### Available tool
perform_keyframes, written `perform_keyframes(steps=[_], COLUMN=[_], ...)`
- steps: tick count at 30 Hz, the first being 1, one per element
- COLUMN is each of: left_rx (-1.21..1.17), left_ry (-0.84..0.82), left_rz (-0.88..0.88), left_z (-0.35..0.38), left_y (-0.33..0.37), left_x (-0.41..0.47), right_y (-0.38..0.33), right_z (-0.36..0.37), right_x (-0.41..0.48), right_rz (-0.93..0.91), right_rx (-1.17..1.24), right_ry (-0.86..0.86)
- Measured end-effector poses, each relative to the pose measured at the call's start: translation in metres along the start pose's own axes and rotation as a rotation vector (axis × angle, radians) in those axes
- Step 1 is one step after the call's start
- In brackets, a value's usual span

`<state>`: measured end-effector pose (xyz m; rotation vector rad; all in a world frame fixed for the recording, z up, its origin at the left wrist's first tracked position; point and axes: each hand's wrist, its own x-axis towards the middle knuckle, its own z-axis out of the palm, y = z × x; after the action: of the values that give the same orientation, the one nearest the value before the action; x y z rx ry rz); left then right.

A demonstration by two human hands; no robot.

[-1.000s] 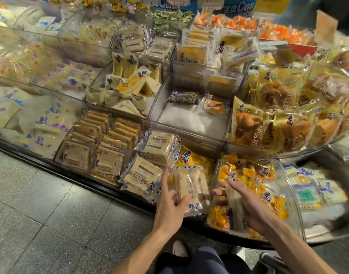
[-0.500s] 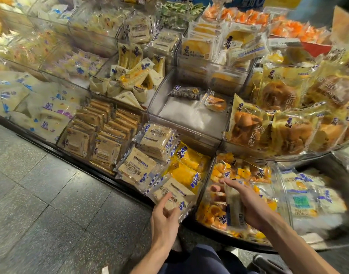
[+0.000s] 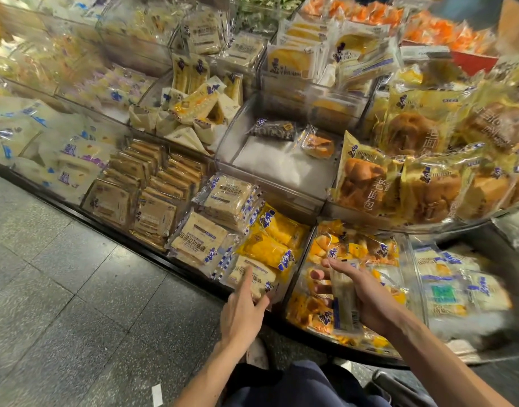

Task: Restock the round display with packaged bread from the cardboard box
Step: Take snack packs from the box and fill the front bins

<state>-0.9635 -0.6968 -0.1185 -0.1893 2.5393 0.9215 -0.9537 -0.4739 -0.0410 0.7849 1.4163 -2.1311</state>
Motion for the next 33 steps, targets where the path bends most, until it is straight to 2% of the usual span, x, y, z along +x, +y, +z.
perform_keyframes(steps=[2, 4, 10, 15, 17, 24, 29, 31, 33], left_rx=[0.299, 0.478, 0.658, 0.673, 0.689, 0.672, 0.692, 0.518, 0.167], left_ry=[0.02, 0.056, 0.109, 0.137, 0.096, 0.033, -0.024, 0.0, -0.041], left_rz=[0.094, 0.135, 0.227, 0.37, 0.407, 0.434, 0.483, 0.544, 0.596], left_z=[-0.006, -0.009, -0.02, -0.02, -0.022, -0.024, -0.03, -0.033, -0.038], left_y=[0.009, 0.015, -0.006, -0.032, -0.029, -0.019, -0.017, -0.01, 0.01], left_x=[0.003, 0.004, -0.001, 0.005, 0.011, 0.028, 0.024, 0.018, 0.006], right_y=[-0.001, -0.002, -0.001, 0.004, 0.005, 0.006, 0.012, 0.013, 0.014], right_z=[0.001, 0.003, 0.012, 0.022, 0.027, 0.044, 0.046, 0.047, 0.046], right_x=[-0.001, -0.002, -0.003, 0.001, 0.003, 0.001, 0.005, 0.008, 0.011], right_rz=[-0.004, -0.008, -0.042, -0.047, -0.047, -0.035, -0.019, -0.027, -0.028], right_rx=[-0.002, -0.003, 0.041, 0.041, 0.063, 0.179, 0.302, 0.38, 0.507], right_ry=[-0.003, 0.005, 0.0, -0.009, -0.033, -0.11, -0.052, -0.037, 0.026])
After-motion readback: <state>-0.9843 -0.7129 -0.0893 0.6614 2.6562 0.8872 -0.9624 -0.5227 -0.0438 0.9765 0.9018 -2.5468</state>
